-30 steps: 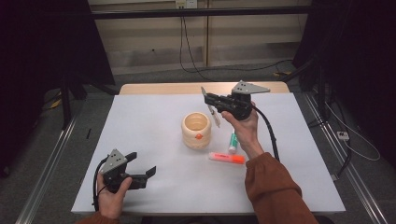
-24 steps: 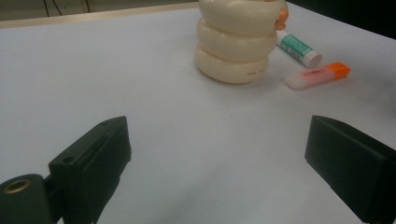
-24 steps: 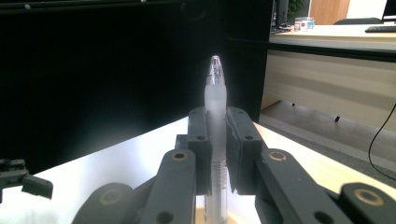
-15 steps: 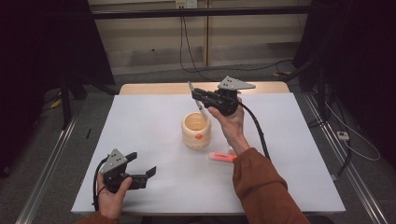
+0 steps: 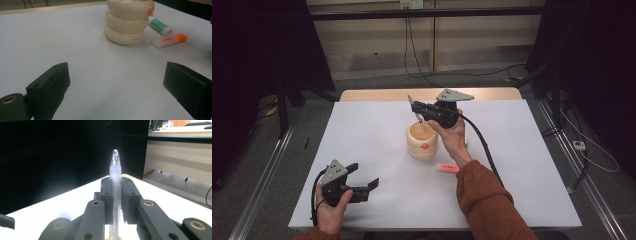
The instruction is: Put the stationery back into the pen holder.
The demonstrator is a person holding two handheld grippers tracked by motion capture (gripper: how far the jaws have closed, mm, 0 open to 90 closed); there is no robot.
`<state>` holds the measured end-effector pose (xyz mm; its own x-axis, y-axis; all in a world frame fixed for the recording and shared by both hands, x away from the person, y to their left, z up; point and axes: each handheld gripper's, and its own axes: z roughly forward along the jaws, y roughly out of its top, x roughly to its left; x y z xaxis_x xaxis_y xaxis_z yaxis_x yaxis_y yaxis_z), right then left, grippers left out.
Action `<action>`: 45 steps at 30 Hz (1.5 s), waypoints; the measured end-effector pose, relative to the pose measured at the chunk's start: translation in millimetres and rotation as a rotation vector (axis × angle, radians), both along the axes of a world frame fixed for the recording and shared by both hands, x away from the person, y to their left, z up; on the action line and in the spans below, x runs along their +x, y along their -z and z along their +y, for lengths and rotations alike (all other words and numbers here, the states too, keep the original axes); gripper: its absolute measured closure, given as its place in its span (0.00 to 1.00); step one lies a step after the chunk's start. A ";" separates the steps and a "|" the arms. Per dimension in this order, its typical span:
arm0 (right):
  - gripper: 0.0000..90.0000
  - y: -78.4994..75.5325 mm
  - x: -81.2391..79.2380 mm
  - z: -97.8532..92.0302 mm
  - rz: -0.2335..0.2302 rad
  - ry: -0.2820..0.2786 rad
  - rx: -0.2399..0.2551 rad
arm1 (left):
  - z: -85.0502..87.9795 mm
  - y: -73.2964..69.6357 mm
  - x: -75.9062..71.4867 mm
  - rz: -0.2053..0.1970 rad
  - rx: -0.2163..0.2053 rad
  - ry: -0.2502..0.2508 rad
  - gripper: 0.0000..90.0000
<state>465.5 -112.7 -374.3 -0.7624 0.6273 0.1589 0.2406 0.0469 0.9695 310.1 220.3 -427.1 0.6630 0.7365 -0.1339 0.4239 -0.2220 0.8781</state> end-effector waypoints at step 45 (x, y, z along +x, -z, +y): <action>0.40 34.6 -13.8 -12.6 0.087 0.027 -0.116 | -1.3 0.2 0.0 0.006 -0.001 0.006 0.07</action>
<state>451.7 -125.3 -408.9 -0.7315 0.6654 0.1487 0.3264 0.1502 0.9332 310.1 219.0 -427.4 0.6668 0.7322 -0.1390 0.4280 -0.2235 0.8757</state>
